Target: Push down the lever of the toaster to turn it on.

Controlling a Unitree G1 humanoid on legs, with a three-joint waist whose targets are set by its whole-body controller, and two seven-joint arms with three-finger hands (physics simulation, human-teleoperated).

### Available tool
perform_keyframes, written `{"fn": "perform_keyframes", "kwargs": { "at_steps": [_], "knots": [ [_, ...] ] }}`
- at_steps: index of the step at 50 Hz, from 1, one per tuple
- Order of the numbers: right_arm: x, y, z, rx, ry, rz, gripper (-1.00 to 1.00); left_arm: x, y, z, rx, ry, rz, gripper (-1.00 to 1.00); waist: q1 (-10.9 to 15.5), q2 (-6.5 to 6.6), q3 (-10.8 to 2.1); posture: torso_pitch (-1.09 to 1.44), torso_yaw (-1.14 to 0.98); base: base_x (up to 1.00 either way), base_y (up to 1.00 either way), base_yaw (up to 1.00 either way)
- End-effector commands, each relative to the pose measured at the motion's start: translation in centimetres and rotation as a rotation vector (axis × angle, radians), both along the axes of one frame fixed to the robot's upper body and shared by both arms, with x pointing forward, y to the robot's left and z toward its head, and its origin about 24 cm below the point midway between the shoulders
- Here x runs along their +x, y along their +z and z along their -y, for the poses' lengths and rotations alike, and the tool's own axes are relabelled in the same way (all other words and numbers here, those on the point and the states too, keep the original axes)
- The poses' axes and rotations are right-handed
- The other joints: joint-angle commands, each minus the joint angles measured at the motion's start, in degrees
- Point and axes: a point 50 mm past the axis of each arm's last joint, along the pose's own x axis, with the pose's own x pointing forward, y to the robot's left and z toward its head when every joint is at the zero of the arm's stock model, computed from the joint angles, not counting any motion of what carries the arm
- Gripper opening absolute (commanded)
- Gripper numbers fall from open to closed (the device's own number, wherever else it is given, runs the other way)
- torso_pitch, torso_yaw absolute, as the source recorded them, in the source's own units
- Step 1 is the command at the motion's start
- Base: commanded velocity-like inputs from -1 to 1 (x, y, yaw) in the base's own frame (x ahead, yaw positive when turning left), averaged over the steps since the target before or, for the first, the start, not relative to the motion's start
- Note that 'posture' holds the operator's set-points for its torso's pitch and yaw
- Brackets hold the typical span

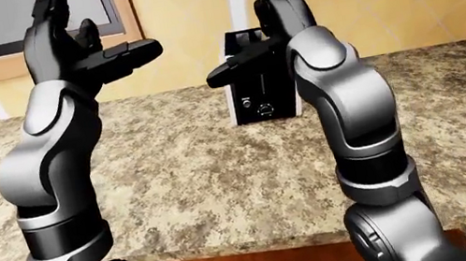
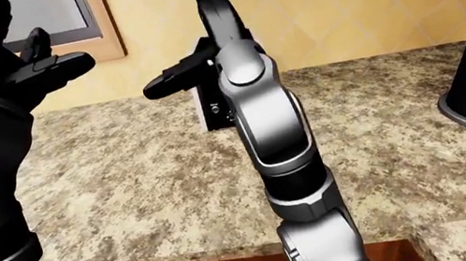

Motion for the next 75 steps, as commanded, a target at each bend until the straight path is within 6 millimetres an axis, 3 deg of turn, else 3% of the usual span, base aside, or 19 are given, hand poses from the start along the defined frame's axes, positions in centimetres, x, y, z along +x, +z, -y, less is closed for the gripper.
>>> {"fn": "perform_keyframes", "kwargs": {
  "at_steps": [1,32,59,75],
  "knots": [
    [-0.8,1.6,0.1,0.010,-0.006,0.084,1.00,-0.5,1.8,0.0,0.001,0.002,0.083,1.00,0.0,0.27,-0.85,-0.36,0.00,0.00,0.00,0.00],
    [-2.7,-1.0,-0.9,0.033,0.019,0.051,1.00,-0.6,1.7,-0.1,0.005,0.005,0.082,1.00,0.1,0.41,-1.16,-0.36,0.00,0.00,0.00,0.00],
    [-1.5,-3.5,-0.9,0.077,0.017,-0.030,1.00,-0.6,1.8,-0.2,0.007,0.011,0.081,1.00,0.0,0.42,-1.41,-0.36,0.00,0.00,0.00,0.00],
    [-0.7,-4.0,-0.7,0.072,0.005,-0.047,1.00,-0.6,1.8,-0.2,0.010,0.010,0.081,1.00,0.1,0.36,-1.50,-0.36,0.00,0.00,0.00,0.00]
  ]
}}
